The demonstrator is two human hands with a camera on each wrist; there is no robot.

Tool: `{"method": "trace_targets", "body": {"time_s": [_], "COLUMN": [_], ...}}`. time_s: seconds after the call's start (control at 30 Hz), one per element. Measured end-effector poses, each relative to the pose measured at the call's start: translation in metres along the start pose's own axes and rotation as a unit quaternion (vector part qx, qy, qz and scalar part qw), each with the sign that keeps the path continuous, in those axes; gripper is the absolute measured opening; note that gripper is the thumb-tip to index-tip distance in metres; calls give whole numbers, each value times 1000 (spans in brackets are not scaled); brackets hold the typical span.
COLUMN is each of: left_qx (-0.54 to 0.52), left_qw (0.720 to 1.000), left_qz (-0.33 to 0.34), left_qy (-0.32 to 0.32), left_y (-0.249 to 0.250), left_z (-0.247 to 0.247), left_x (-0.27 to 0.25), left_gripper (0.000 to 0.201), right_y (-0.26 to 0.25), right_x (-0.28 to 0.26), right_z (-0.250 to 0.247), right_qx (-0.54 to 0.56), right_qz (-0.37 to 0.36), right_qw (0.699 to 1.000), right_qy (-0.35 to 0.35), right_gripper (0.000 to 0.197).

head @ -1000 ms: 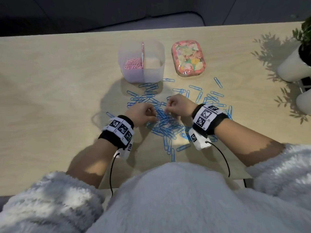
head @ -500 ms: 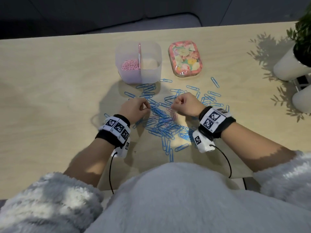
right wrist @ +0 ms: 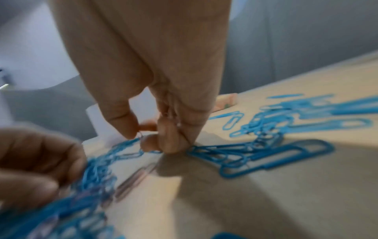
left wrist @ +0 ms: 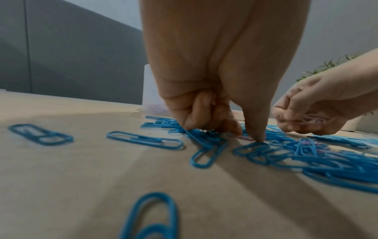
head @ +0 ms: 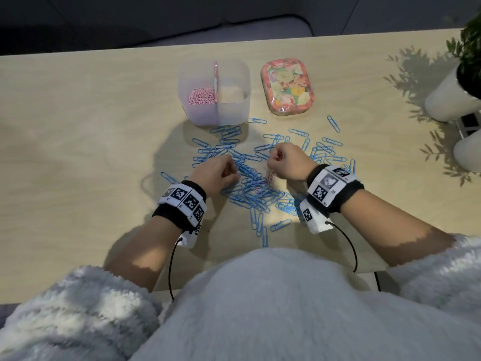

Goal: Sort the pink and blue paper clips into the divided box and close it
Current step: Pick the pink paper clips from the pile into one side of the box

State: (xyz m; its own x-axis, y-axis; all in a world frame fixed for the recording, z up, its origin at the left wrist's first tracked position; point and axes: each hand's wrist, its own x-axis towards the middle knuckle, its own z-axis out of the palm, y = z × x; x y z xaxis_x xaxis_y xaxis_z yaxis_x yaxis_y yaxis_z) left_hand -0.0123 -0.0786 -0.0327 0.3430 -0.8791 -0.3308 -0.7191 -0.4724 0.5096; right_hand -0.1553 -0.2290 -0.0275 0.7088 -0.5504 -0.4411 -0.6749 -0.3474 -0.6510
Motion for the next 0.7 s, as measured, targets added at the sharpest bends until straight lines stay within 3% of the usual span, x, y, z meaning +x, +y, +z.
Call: {"method": "trace_targets", "body": {"time_s": [0.1, 0.23, 0.3, 0.4, 0.53, 0.7], "left_qx": [18, 41, 31, -44, -186, -358], "left_qw": [1000, 999, 999, 999, 982, 924], "left_qz": [8, 18, 16, 2, -35, -130], "left_qy": [8, 4, -5, 10, 18, -18], "left_y": [2, 4, 3, 1, 0, 13], "left_z": [1, 3, 2, -2, -12, -18], "left_x": [-1, 0, 1, 0, 3, 14], "left_gripper": [18, 17, 16, 12, 16, 27], "right_y": [4, 3, 1, -3, -11, -13], "right_x": [-6, -22, -26, -28, -32, -33], "right_z": [-6, -1, 4, 11, 25, 35], "right_qx": [223, 302, 266, 59, -171, -155], "right_qz": [32, 41, 40, -9, -19, -19], "right_qw": [973, 948, 957, 996, 985, 986], "right_qy": [-41, -97, -105, -62, -14, -58], "right_gripper": [21, 23, 25, 35, 23, 8]}}
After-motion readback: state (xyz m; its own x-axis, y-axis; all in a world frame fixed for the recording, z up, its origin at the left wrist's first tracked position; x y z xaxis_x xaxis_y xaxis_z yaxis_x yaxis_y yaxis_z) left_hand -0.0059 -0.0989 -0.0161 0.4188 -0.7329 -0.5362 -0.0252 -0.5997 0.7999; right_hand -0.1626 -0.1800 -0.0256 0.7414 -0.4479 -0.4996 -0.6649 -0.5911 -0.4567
